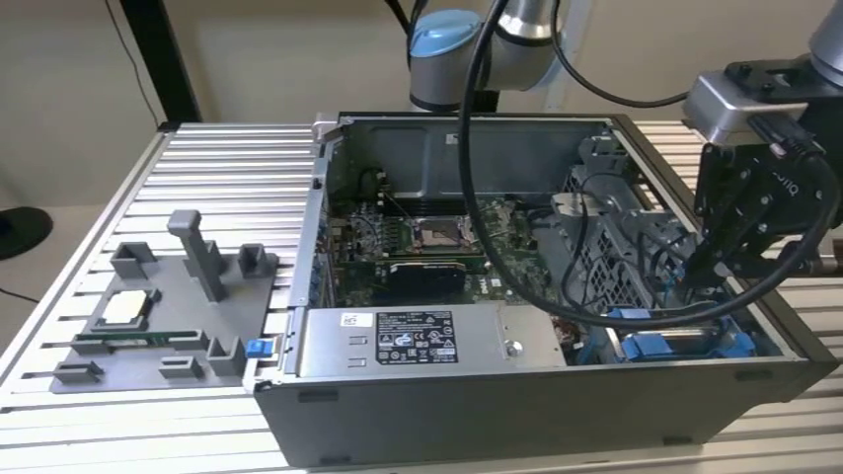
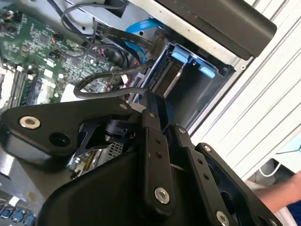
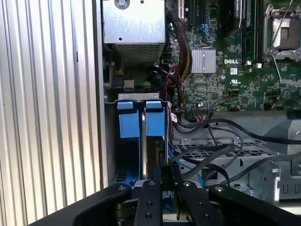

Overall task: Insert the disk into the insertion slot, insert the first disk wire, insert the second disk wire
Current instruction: 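Insert the first disk wire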

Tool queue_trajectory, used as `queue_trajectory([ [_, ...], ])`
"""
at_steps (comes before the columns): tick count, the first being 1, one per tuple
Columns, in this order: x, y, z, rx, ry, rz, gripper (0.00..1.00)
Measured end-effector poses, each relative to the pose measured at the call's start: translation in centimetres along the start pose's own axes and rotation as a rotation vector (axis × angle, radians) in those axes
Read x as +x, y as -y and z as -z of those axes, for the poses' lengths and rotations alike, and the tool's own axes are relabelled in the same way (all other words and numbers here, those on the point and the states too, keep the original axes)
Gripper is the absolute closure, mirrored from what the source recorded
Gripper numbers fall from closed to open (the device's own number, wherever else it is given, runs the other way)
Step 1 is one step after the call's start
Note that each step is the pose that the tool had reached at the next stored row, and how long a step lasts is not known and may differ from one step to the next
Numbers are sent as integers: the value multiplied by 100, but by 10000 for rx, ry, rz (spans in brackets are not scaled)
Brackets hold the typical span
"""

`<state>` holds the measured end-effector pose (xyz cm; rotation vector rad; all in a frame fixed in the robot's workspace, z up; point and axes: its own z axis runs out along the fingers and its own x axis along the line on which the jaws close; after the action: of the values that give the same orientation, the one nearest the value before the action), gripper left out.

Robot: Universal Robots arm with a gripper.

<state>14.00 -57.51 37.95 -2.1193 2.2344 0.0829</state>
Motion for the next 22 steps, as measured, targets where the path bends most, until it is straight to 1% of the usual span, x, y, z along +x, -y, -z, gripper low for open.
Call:
queue_trajectory([
  [1, 2, 13, -3, -8, 47, -2, 100],
  [2, 5, 30, -5, -14, 58, -2, 100],
  [6, 20, 96, -8, -33, 58, -7, 100],
  [10, 20, 96, -9, -33, 57, -9, 100],
  [12, 22, 97, -31, -37, 76, -10, 100],
  [15, 28, 118, -61, -72, 100, -21, 100],
  [17, 35, 131, -87, -93, 103, -36, 100],
  [22, 55, 176, -145, -179, 104, -61, 100],
])
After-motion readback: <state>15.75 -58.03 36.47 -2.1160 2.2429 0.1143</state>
